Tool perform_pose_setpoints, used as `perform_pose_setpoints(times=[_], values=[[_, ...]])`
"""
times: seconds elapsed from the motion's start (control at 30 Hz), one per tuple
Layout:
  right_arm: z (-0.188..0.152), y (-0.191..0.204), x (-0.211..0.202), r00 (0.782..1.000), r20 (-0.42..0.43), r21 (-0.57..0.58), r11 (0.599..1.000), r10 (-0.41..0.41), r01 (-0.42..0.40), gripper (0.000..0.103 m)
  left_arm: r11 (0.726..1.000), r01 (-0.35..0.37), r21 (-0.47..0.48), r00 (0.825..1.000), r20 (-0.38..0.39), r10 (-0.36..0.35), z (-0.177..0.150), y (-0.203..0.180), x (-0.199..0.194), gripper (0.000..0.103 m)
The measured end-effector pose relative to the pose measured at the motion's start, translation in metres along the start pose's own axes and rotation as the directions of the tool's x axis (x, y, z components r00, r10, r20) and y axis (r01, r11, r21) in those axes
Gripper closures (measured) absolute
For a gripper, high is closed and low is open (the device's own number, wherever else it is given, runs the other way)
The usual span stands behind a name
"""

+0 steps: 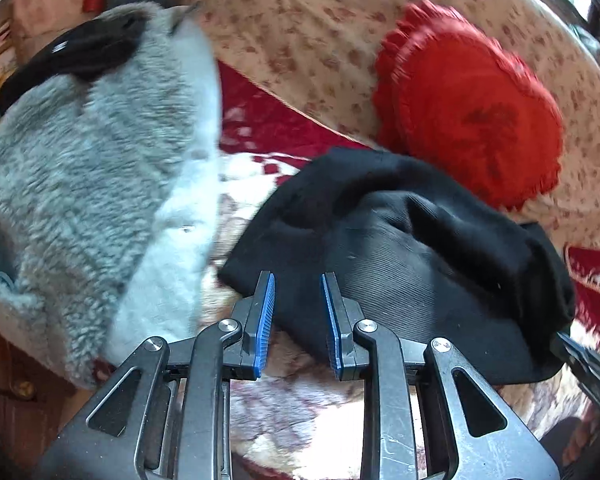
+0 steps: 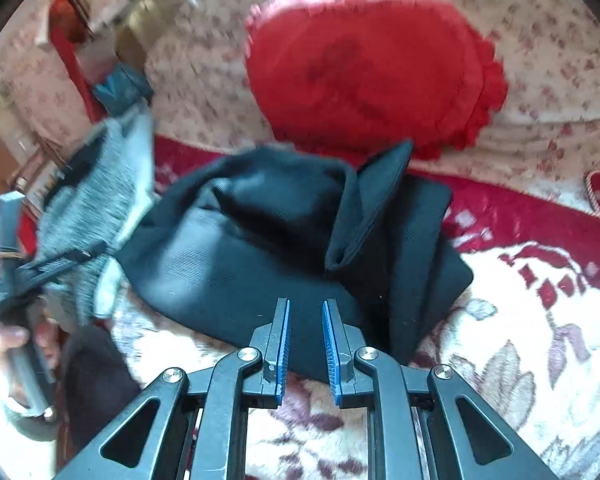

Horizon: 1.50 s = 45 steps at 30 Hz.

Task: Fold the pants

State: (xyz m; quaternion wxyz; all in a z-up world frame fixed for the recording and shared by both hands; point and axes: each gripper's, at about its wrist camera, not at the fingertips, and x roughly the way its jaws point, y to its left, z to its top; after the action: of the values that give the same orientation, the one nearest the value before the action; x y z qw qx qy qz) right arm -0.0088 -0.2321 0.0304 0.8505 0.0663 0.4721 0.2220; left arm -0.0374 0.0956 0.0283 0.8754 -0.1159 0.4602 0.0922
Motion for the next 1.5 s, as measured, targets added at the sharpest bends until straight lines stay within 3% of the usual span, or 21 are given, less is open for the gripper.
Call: perform_pose_setpoints(times=[0.13,0.3,0.37,0.47,0.53,0.6,0.7,0.8,0.93,1.13,1.3,1.37,1.5], values=[[0.009,-0.017,0.032,0.998,-0.044,0.066,0.997,-0.043,0.046,0.088,0.997,0.048,0.057,0.997,-0.058,-0.045,-0.006,-0.032,0.027,0.082],[0.033,-0.013,0.055,0.987,-0.036,-0.006,0.988,-0.154,0.154,0.088,0.992,0.068,0.107,0.993,-0.108,-0.056,-0.010,-0.064,0.060,0.082],[0.052,-0.014,0.065,0.971,-0.011,-0.046,0.970,-0.241,0.240,0.088,0.991,0.056,0.124,0.993,-0.110,-0.042,-0.013,-0.072,0.071,0.073],[0.083,-0.019,0.091,0.965,-0.030,-0.067,0.963,-0.262,0.260,0.088,0.988,0.073,0.137,0.994,-0.090,-0.060,-0.013,-0.080,0.074,0.056],[0.100,-0.022,0.110,0.963,-0.051,-0.082,0.962,-0.264,0.259,0.088,0.986,0.065,0.156,0.995,-0.084,-0.052,-0.014,-0.083,0.075,0.051],[0.113,-0.027,0.117,0.973,-0.083,-0.055,0.976,-0.215,0.211,0.088,0.982,0.050,0.180,0.996,-0.078,-0.036,-0.015,-0.087,0.076,0.051],[0.114,-0.032,0.084,0.991,-0.019,0.003,0.991,-0.136,0.136,0.088,0.981,0.049,0.190,0.997,-0.075,-0.036,-0.016,-0.087,0.076,0.051],[0.103,-0.043,0.044,0.985,0.030,0.016,0.985,-0.171,0.171,0.085,0.979,0.065,0.191,0.996,-0.074,-0.051,-0.014,-0.088,0.071,0.051],[0.093,-0.068,0.023,0.963,0.014,0.040,0.963,-0.268,0.267,0.080,0.980,0.098,0.176,0.993,-0.079,-0.085,-0.012,-0.095,0.068,0.051],[0.087,-0.100,0.031,0.978,-0.032,0.125,0.970,-0.206,0.208,0.080,0.976,0.106,0.192,0.990,-0.111,-0.085,-0.016,-0.104,0.071,0.051],[0.085,-0.120,0.025,0.964,0.000,0.238,0.937,-0.264,0.257,0.080,0.979,0.110,0.172,0.990,-0.109,-0.092,-0.014,-0.100,0.070,0.051],[0.082,-0.118,0.034,0.961,-0.045,0.200,0.940,-0.273,0.276,0.080,0.979,0.109,0.172,0.990,-0.105,-0.092,-0.013,-0.101,0.070,0.051],[0.079,-0.082,0.045,0.982,-0.035,0.104,0.977,-0.185,0.188,0.080,0.979,0.119,0.167,0.989,-0.112,-0.101,-0.013,-0.103,0.071,0.051]])
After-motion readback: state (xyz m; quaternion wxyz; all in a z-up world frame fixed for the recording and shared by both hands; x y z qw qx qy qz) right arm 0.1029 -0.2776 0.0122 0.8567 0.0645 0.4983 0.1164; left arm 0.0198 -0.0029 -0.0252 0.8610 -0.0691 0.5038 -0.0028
